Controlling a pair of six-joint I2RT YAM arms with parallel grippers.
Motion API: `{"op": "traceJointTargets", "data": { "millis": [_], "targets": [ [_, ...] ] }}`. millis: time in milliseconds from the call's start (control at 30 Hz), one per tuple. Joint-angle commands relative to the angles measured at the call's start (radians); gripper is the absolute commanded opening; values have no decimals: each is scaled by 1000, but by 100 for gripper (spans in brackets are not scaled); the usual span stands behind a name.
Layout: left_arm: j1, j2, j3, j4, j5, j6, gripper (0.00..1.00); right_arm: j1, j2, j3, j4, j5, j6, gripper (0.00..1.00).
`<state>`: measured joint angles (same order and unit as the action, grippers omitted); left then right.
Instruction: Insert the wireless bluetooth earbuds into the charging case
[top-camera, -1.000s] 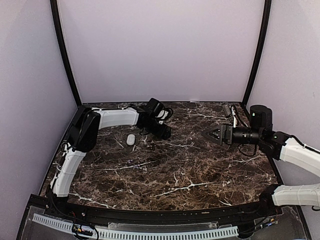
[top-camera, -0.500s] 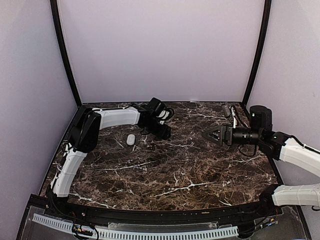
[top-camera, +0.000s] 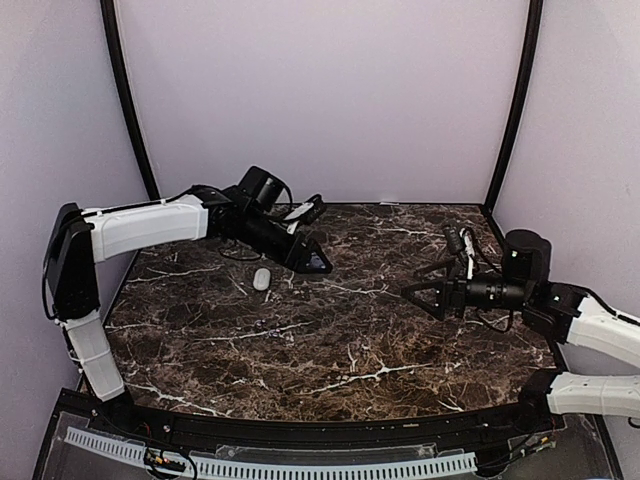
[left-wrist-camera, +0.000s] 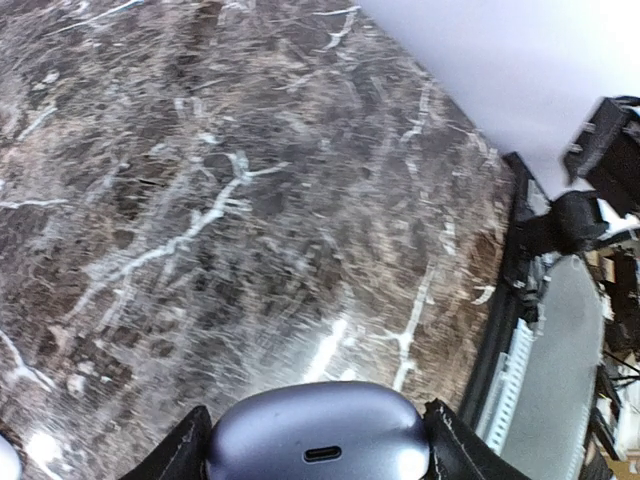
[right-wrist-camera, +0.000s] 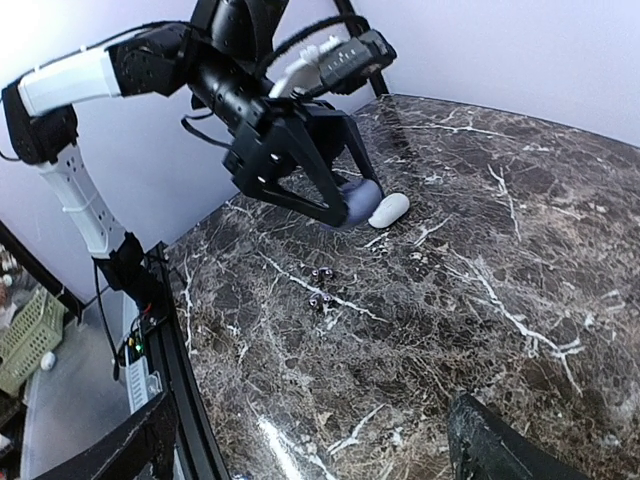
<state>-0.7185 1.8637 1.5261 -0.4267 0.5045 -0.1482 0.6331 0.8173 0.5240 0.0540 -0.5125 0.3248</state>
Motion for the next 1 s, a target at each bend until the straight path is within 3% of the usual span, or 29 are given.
{"op": "traceJointTargets", "data": {
  "millis": [0,133,333,633,967],
  "targets": [
    [-9,-156,-142,-6,281,-33,43,108,28,26,58,69,-126,89],
    [-32,-241,-177,-46,457,-24,42,197,50,29,90,28,-182,88],
    [-115,-260,-184,-98,601,-3,42,334,67,72,76,23,-312,87],
    [-271,-198,-143,-126,684,8,39,489,131,224,-84,96,-506,83],
    [-304,-173,-126,-75,710,-32,38,650,196,306,-216,187,-599,80]
  ]
}}
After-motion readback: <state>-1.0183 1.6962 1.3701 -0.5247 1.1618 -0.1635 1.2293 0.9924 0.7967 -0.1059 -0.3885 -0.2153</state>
